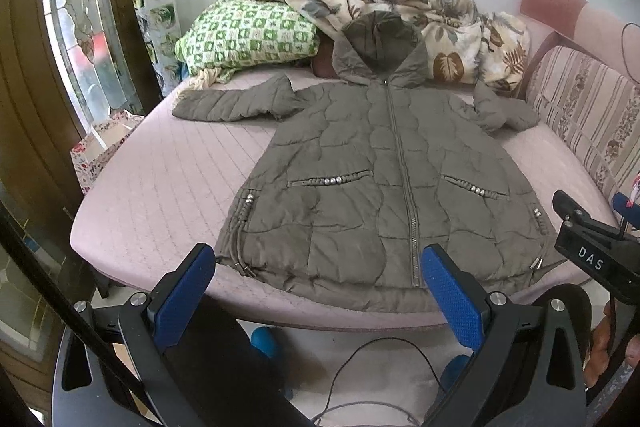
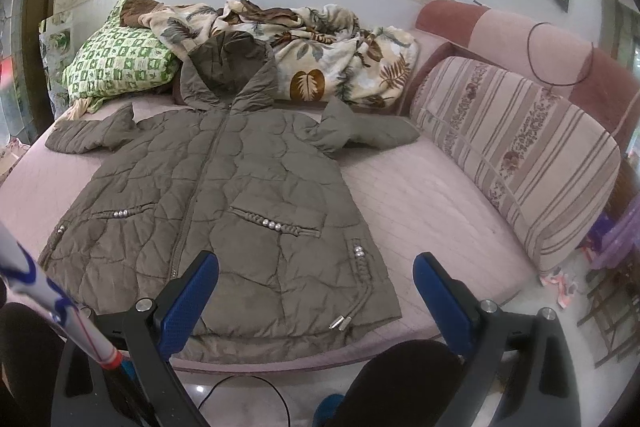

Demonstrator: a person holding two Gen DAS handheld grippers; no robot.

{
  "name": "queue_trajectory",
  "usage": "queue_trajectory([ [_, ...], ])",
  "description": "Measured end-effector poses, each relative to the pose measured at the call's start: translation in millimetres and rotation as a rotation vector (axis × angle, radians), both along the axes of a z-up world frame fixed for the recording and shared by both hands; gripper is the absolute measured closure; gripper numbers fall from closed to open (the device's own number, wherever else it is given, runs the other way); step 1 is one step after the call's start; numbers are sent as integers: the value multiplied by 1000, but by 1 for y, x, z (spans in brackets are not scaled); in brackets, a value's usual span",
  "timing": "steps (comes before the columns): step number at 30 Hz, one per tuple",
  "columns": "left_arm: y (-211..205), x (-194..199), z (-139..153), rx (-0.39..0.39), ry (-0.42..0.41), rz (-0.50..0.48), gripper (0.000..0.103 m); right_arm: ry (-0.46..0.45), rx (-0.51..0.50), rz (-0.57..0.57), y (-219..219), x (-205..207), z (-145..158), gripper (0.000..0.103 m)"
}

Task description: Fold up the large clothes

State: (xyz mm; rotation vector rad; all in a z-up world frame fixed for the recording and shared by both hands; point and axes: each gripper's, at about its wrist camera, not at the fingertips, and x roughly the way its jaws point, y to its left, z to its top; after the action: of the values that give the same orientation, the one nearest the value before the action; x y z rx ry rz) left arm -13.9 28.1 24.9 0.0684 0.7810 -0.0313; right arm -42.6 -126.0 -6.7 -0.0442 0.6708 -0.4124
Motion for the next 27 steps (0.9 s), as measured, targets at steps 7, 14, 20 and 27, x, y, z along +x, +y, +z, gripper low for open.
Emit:
queue_trajectory([
  [7, 7, 35, -11, -6, 68, 30, 1, 46, 1, 4, -3, 32, -2, 3],
  [14, 23, 67, -14, 9, 84, 80, 1, 81, -19, 38, 1, 63, -5, 3],
  [20, 36, 90, -11, 19, 78, 99, 1, 102, -28, 57, 6, 85, -2, 3],
  [27, 54, 114, -6, 29, 46, 135, 1, 98, -58, 69, 13, 102, 6, 3],
])
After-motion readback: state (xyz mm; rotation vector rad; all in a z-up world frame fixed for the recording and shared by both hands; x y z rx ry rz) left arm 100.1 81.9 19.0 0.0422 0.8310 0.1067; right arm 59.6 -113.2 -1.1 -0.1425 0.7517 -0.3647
